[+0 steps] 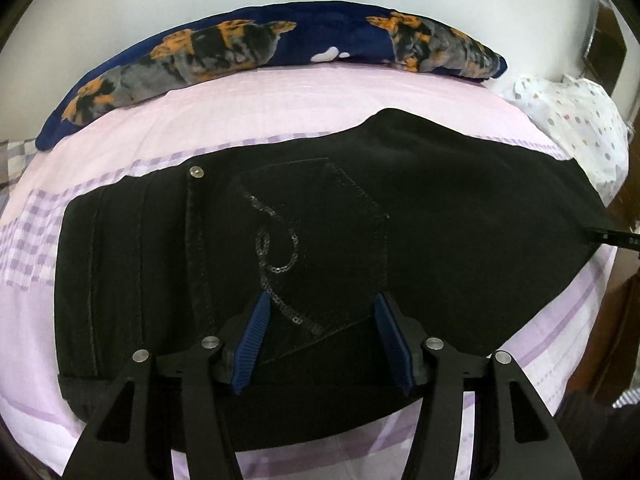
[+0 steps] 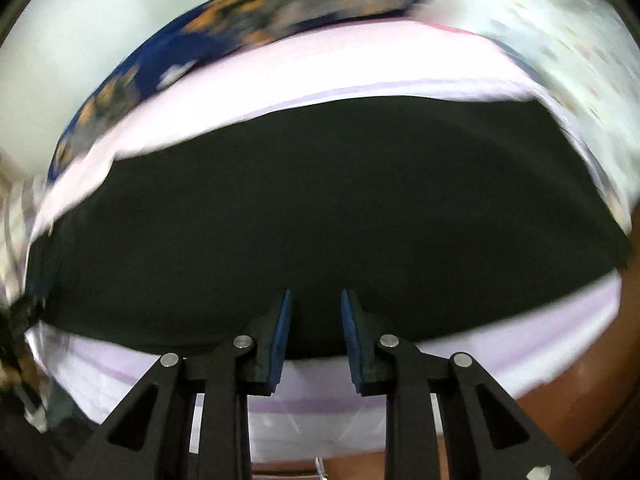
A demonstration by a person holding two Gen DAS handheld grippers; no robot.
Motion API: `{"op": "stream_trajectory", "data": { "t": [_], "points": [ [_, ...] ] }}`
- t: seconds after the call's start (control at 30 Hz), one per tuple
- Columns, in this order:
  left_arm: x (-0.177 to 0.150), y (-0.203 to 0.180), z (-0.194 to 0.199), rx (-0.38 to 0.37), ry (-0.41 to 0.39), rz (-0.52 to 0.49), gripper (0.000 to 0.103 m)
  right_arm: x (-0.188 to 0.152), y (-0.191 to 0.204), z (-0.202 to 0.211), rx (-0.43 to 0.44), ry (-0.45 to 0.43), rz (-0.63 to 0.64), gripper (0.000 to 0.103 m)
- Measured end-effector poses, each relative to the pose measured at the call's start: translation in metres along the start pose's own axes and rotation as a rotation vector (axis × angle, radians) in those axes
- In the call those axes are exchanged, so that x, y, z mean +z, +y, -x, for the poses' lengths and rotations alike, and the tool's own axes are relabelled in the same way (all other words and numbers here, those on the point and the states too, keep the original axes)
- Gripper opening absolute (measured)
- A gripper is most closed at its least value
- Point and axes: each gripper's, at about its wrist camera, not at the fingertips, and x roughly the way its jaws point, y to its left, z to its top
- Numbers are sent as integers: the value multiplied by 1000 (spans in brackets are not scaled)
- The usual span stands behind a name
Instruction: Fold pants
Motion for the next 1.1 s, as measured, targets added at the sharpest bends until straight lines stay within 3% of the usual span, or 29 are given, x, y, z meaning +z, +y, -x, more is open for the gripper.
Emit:
{"op": "stream_trajectory", "data": {
  "t": [0.23,0.43,0.53,0.97,1.1],
  "points": [
    [7,-8,6,1,-1,14,57,-2,-106,32,-156,-63,-250,29],
    [25,-47,14,-79,-32,-74,60,-17,-174,49,-4,-148,-554,30],
    [32,-70,9,-121,-22,-113,61,-21,-194,48,33,-167,-649,31],
    [31,-151,-22,-236,71,-274,61,-6,-230,36,107,-252,-778,31],
    [22,-160,-33,-242,108,-291,61,1,-225,37,72,-250,-750,10]
  ]
}}
